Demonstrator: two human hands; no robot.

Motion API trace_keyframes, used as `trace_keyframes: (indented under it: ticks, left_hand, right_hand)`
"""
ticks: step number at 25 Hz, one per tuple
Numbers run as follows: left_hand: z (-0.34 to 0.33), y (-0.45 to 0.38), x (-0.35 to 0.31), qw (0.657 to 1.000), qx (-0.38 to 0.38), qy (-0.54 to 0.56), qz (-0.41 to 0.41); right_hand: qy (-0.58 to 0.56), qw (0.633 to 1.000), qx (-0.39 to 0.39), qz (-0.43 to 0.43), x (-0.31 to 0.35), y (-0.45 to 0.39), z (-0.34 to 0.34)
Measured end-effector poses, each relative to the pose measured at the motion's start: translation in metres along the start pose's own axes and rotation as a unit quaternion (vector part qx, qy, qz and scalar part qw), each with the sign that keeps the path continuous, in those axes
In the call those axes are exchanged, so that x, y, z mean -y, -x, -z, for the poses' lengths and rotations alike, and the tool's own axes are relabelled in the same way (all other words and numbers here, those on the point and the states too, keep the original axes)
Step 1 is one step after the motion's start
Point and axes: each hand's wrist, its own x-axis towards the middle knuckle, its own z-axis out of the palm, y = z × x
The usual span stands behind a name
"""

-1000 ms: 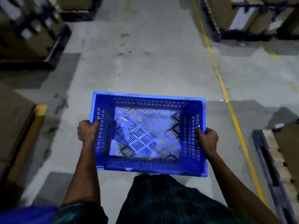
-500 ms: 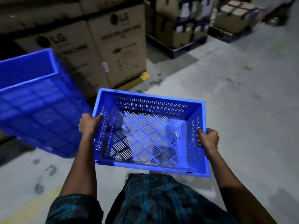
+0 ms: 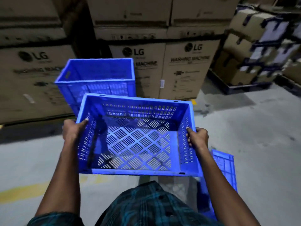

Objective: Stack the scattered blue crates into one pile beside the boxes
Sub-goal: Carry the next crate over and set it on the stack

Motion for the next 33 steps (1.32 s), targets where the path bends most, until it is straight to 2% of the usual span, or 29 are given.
trace_keyframes:
  ticks: [6, 13, 16, 20, 26, 33]
  left_hand:
    - [0.091, -0.036, -0.042, 0.994, -0.108, -0.005, -0.002]
    - [0.124, -0.079, -0.067, 0.979, -0.205, 0.022, -0.006]
    - [0.119, -0.095, -0.087, 0.975, -0.218, 0.029, 0.006]
    - [0.111, -0.123, -0.119, 0.973, -0.221, 0.067, -0.013]
    - [0.104, -0.209, -0.134, 0.964, -0.251, 0.092, -0.018]
    - [0.112, -0.231, -0.199, 0.965, -0.258, 0.052, -0.009]
  right_hand:
    - [-0.016, 0.997, 0.014, 0.076, 0.079, 0.001, -0.101]
    - [-0.030, 0.982, 0.031, 0.186, 0.163, -0.038, -0.153]
    - [-0.022, 0.978, 0.027, 0.207, 0.193, -0.065, -0.169]
    - [-0.052, 0.974, 0.061, 0.211, 0.231, -0.103, -0.186]
    - [-0.036, 0.962, 0.116, 0.244, 0.315, -0.153, -0.199]
    - [-0.065, 0.965, 0.157, 0.197, 0.358, -0.186, -0.253]
